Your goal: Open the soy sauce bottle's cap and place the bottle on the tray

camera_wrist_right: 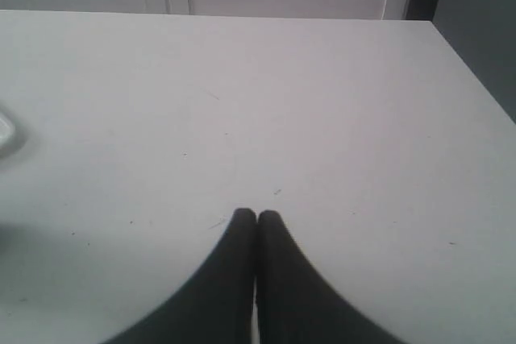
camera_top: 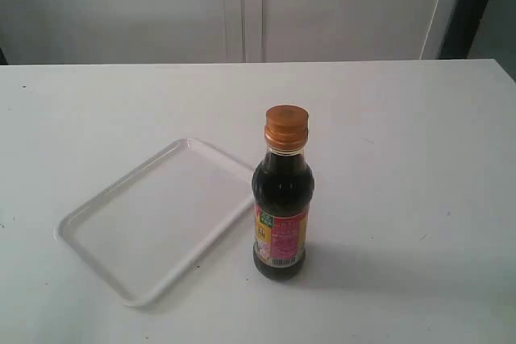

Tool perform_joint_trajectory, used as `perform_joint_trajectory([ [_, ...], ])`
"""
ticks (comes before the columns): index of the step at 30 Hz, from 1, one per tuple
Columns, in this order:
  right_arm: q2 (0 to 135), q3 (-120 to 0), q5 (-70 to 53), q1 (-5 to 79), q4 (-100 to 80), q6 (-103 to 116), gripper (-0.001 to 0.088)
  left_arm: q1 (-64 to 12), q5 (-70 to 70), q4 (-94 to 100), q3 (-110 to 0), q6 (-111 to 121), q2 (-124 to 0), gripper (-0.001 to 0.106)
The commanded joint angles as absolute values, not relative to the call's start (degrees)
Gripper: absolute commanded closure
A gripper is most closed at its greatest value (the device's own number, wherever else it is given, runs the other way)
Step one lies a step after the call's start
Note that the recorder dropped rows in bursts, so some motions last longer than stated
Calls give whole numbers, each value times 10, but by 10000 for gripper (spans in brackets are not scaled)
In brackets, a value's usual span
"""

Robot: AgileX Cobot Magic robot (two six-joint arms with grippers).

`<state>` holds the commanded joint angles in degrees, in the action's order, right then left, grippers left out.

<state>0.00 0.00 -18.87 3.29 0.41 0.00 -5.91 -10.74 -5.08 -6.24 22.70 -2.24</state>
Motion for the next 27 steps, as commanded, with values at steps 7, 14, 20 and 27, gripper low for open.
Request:
perform_joint_trajectory([
  [7,0,0,-174,33,0,0,868,-59,-91,22,-143,227,-118,1053],
  [14,0,0,-174,33,0,0,868,-62,-113,89,-225,260,-250,1053],
  [20,0,0,-174,33,0,0,868,-106,-303,412,-255,509,-353,1053],
  [27,0,0,-158,33,0,0,868,-106,-497,536,-255,619,-446,1053],
])
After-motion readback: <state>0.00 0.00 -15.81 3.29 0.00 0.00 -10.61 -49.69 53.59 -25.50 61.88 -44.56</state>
